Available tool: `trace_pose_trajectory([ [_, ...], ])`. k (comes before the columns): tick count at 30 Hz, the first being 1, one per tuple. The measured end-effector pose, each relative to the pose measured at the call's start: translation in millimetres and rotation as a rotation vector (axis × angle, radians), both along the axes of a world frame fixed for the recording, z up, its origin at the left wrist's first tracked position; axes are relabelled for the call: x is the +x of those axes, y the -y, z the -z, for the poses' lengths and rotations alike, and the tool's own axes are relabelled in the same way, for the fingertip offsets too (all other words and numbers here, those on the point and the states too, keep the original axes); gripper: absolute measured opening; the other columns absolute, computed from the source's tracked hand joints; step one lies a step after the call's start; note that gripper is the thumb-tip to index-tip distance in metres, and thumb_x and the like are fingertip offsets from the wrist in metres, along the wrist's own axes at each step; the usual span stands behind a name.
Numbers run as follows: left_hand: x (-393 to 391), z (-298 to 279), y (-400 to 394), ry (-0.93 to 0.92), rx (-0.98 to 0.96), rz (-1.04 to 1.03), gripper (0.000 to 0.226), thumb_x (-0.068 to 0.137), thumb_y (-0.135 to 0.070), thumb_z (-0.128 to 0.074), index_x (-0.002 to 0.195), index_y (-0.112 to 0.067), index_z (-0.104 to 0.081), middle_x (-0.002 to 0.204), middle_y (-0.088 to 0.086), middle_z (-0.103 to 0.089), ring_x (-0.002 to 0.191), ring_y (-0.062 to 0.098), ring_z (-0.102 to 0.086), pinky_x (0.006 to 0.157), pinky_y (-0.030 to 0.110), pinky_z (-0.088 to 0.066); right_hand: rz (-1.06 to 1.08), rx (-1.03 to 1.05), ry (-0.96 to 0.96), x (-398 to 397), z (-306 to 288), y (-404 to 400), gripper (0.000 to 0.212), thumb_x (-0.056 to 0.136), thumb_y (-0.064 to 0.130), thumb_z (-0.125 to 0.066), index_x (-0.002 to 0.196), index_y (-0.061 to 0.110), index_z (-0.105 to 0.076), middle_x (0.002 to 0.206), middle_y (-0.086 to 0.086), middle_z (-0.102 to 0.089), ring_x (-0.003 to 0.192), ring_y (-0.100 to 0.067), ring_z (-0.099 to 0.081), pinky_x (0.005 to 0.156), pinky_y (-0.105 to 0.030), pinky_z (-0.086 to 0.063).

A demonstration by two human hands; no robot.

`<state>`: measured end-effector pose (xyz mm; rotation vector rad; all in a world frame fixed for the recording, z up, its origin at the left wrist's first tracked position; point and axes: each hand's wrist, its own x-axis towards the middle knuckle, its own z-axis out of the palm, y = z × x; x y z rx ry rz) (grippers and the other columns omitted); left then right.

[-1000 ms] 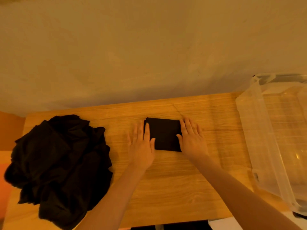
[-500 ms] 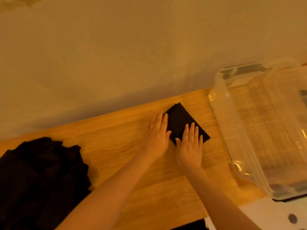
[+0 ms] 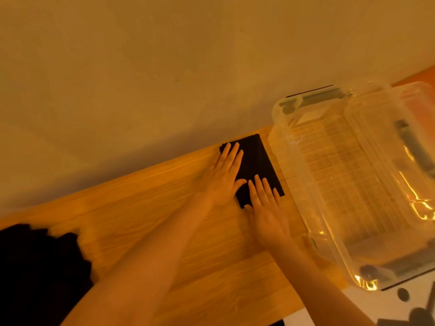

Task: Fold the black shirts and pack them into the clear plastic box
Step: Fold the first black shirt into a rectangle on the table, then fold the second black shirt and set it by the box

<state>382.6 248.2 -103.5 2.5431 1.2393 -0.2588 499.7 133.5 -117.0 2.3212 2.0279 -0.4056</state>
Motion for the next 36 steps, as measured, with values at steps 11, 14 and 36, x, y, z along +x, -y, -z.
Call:
trace_pose_trajectory([
  [11,9,12,36,-0.047,-0.035,-0.148,0.069,0.097,-0.048,-0.023,0.134,-0.013,0.024,0.141,0.003,0.031,0.133,0.019,0.028,0.114,0.039,0.009,0.002,0.070,-0.119,20,4,5,0.061,0.096,0.052,-0.005,0.144,0.015,-0.013,0.151,-0.003,-0.009,0.142,-0.017,-0.001,0.114,-0.027,0.008],
  [14,3,13,39,-0.084,-0.061,-0.126,0.070,0.096,-0.052,-0.022,0.134,-0.014,0.024,0.141,0.003,0.030,0.131,0.019,0.029,0.113,0.039,0.011,-0.040,0.030,-0.111,27,1,5,0.059,0.099,0.049,-0.011,0.143,0.011,-0.019,0.150,-0.007,-0.020,0.139,-0.016,-0.009,0.113,-0.032,-0.001],
  [36,-268,-53,196,-0.168,0.248,-0.758,0.055,0.091,-0.038,-0.044,0.137,-0.008,-0.043,0.144,0.014,-0.041,0.135,0.033,-0.035,0.111,0.051,-0.021,-0.746,-0.084,-0.129,-216,-60,5,0.091,0.082,0.063,0.015,0.147,0.010,-0.021,0.154,-0.009,-0.018,0.143,-0.027,-0.012,0.112,-0.040,0.000],
])
